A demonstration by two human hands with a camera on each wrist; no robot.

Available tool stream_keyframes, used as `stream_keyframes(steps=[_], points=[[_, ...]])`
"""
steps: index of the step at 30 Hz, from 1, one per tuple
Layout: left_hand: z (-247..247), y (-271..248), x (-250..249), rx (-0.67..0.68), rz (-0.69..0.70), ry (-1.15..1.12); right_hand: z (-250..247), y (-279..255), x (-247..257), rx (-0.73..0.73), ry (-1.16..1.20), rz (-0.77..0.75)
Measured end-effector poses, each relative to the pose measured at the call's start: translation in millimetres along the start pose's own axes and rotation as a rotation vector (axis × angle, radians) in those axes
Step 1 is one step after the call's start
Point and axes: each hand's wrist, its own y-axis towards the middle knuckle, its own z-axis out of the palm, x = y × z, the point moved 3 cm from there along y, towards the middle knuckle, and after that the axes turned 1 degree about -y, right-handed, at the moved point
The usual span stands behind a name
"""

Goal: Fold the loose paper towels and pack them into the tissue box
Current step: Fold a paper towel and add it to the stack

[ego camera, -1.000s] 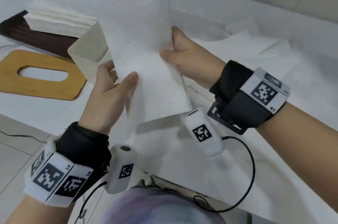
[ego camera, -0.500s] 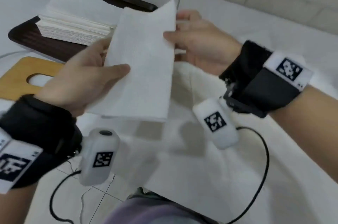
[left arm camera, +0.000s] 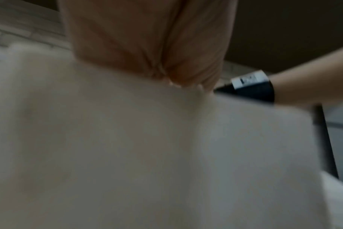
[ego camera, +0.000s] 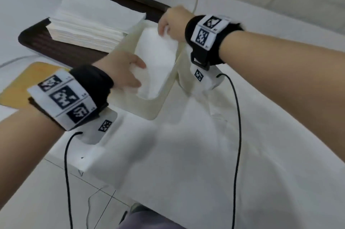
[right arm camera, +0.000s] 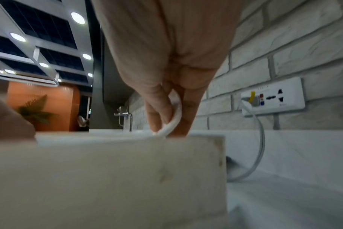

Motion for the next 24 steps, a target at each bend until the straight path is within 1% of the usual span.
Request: stream_keyframes(steps=[4,6,8,10,11,13,14,15,16,17,19,21,23,24], points=[[11.6,12.2,3.1,0.120,-0.044,0.275,41.4,16.6,2.6,0.255,-0.273,-0.023],[14.4,14.1,0.9,0.177,-0.059,0.361,52.8,23.0,5.0,0.329,-0.384,-0.020],[17.2,15.9,-1.4,0.200,-0.067,0.415,60.3,27.3,8.0,0.419,-0.516,-0.026],[19.1,15.9,-4.9,0.201,-0.068,0.462,68.0,30.6,8.5,0.457,-0.595,-0.041],[19.1,15.0,-7.1,0.192,-0.048,0.516,71.6,30.8,9.3,0.467,-0.587,-0.041],[17.4,13.3,-10.5,0.140,0.032,0.667,77.4,34.1,8.4,0.478,-0.591,-0.041],[16.6,13.4,-11.6,0.105,0.081,0.729,70.7,27.2,9.1,0.478,-0.588,-0.018],[16.8,14.1,-12.2,0.086,0.124,0.767,68.8,27.8,7.5,0.429,-0.573,-0.038],[18.2,15.1,-11.8,0.098,0.152,0.765,65.5,23.7,7.3,0.394,-0.517,-0.030],[19.9,15.5,-10.9,0.141,0.147,0.707,63.9,20.7,6.3,0.360,-0.464,-0.019],[23.0,12.4,-11.2,0.243,0.059,0.518,58.2,20.5,8.7,0.255,-0.440,-0.066],[22.8,8.3,-15.0,0.275,0.002,0.454,60.7,21.9,11.6,0.334,-0.467,-0.105],[23.3,6.1,-18.6,0.317,-0.021,0.481,63.8,17.9,15.3,0.447,-0.467,-0.121],[24.6,4.6,-20.6,0.343,-0.030,0.506,60.7,13.1,18.1,0.475,-0.492,-0.131]])
